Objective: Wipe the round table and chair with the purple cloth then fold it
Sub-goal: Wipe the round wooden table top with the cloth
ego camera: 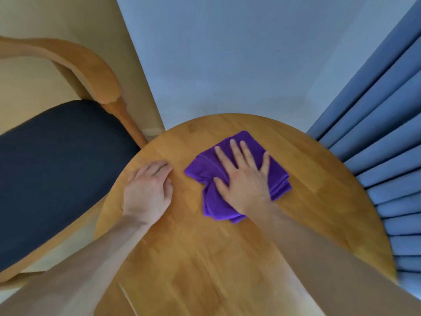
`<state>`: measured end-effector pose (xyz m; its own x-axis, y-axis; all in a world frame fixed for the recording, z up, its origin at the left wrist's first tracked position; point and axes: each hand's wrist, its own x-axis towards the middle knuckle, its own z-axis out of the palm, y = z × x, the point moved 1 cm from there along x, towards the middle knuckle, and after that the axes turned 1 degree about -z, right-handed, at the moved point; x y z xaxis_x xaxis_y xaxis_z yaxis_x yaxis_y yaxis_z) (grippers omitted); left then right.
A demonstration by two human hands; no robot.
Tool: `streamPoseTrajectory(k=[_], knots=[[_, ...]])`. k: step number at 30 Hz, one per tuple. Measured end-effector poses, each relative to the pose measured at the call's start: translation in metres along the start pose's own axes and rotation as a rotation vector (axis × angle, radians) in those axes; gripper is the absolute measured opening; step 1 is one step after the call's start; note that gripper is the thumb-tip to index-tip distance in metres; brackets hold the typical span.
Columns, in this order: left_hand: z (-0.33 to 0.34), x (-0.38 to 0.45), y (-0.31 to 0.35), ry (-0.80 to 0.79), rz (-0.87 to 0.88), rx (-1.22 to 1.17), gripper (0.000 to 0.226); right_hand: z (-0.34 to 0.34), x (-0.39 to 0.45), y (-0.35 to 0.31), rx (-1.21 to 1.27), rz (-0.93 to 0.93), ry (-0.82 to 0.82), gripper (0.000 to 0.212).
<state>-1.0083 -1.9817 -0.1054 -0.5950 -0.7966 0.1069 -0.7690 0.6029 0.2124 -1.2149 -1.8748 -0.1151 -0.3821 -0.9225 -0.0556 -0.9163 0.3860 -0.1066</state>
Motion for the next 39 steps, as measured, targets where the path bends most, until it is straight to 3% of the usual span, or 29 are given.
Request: streamPoseTrajectory(k=[5,10,15,21,26,31,39], knots=[[-0.002,0.002,-0.006,0.069,0.027,-0.068,0.042,-0.010,0.044,0.056,0.011,0.290,-0.005,0.071],[-0.016,0.008,-0.015,0.033,0.011,-0.105,0.032,-0.008,0.103,0.031,0.021,0.374,-0.022,0.069],[-0.036,0.019,-0.039,-0.132,-0.134,-0.418,0.032,-0.005,0.128,-0.043,0.001,0.139,-0.044,0.067],[-0.063,0.023,-0.078,0.229,-0.218,-0.344,0.028,0.007,0.090,-0.141,0.002,-0.178,-0.052,0.070],[-0.066,0.021,-0.086,0.191,-0.211,-0.231,0.022,0.013,0.040,-0.169,-0.008,-0.301,-0.073,0.066],[-0.056,0.017,-0.078,0.133,-0.206,-0.181,0.025,0.008,0.027,-0.114,-0.012,-0.246,-0.067,0.060],[-0.037,0.018,-0.039,-0.008,-0.097,-0.161,0.035,-0.020,-0.001,0.110,-0.027,0.339,-0.059,0.066]])
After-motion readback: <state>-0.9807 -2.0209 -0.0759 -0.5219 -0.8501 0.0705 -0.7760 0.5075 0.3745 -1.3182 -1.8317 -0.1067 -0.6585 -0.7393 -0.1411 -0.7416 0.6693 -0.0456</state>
